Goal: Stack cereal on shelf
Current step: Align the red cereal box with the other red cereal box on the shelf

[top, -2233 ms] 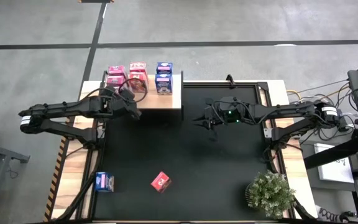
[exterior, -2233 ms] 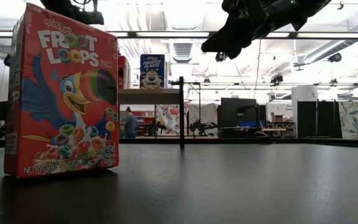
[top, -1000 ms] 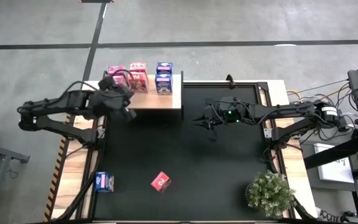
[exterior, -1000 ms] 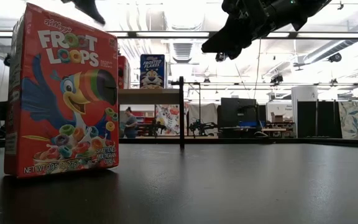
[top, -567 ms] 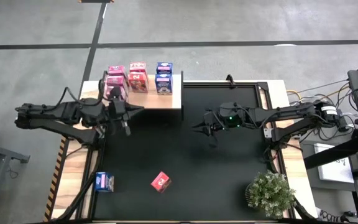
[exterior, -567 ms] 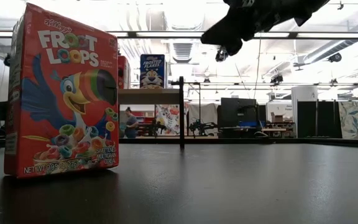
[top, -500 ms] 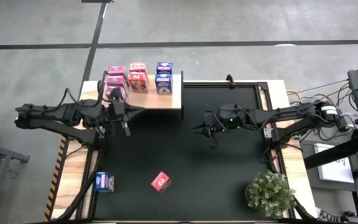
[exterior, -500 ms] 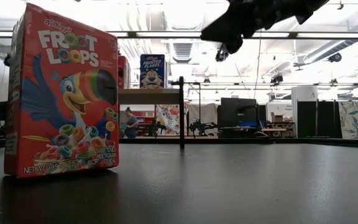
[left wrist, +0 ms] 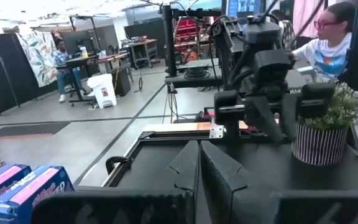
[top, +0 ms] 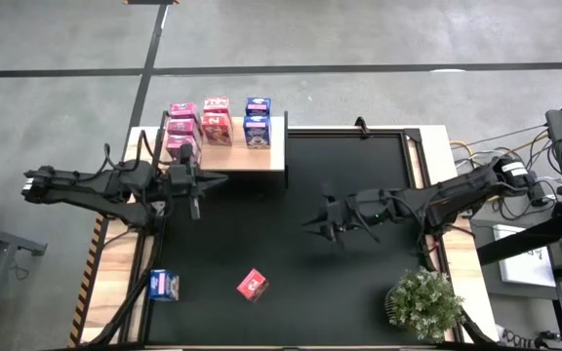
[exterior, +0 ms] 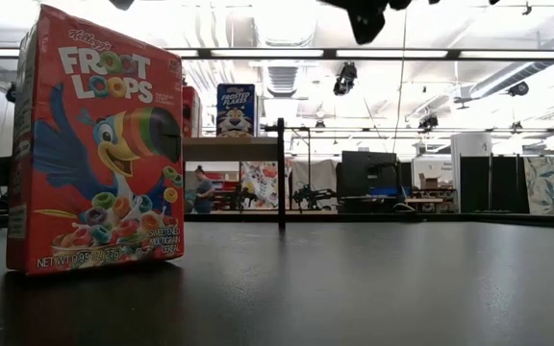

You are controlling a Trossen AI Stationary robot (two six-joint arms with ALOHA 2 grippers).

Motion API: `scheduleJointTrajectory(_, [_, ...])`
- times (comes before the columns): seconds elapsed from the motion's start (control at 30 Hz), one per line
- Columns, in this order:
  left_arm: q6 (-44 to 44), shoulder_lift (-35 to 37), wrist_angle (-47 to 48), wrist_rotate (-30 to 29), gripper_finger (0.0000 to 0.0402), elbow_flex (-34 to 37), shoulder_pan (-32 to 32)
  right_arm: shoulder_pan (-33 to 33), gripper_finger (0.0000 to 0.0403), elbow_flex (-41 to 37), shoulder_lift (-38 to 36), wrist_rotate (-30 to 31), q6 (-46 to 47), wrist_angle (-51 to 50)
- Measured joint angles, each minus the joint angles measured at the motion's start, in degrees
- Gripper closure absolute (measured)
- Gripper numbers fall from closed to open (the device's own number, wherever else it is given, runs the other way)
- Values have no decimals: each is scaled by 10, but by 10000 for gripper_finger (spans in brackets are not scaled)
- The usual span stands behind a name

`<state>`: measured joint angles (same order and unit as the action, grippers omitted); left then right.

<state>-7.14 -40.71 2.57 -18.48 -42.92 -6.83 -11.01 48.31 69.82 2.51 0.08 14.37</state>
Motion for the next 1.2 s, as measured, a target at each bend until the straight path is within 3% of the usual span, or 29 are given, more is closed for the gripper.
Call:
scheduleJointTrajectory(0.53, [21,-1,0,0,402,-4,-1,-30,344,9,121,5,-19,128])
scheduleJointTrajectory(0.87, [18,0,0,0,402,-4,-1,-30,344,199,239,-22,-101,-47])
scheduleJointTrajectory(1.2, [14,0,0,0,402,-4,-1,-26,344,378,354,-166,-137,-201])
